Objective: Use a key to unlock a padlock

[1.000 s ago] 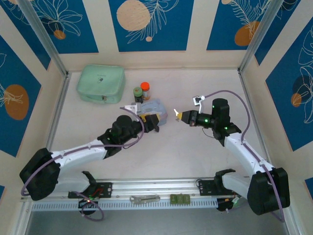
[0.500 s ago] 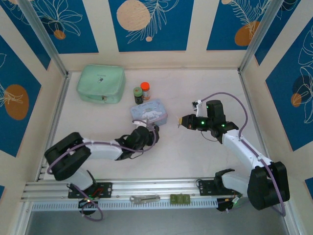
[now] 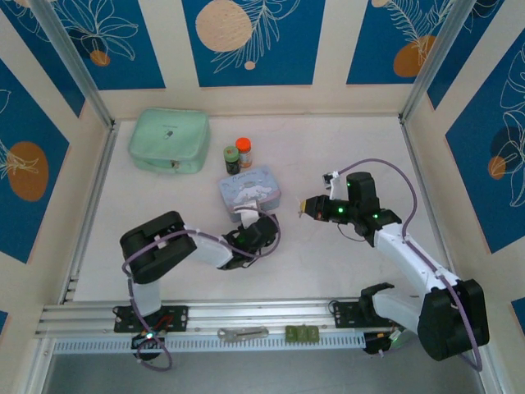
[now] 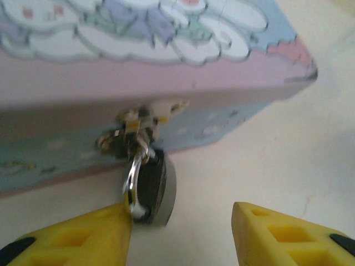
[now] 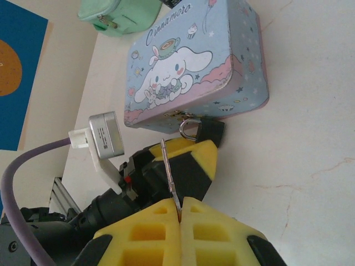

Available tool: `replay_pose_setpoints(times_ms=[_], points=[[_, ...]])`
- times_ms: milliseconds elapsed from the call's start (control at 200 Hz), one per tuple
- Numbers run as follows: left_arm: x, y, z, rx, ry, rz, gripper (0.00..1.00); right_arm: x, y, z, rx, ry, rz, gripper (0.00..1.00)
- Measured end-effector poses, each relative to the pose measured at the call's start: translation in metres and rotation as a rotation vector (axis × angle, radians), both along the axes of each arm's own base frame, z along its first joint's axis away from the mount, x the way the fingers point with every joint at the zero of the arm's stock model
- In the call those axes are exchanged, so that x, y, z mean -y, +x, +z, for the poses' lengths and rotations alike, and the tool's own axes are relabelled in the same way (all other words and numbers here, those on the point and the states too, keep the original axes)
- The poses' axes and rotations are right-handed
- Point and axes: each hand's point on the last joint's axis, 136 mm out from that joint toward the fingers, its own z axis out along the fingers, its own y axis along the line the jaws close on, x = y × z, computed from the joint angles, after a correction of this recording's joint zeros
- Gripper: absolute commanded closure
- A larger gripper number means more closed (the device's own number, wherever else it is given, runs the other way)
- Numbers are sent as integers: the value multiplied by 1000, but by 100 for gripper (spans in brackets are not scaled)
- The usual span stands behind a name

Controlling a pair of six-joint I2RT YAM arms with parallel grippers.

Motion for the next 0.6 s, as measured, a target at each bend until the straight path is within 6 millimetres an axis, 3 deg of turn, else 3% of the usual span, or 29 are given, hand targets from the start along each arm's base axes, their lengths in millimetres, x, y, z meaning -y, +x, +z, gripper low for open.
replay_pose_setpoints(times_ms=[415,480,600], points=[[4,25,-7,13,-39,85,54,0,0,2,8,-1,-2,100],[3,30,-8,16,-46,94,60,1,0,2,11,-4,-3,100],[3,38,-11,15,-59,92,79,1,-1,2,15,-6,-5,100]])
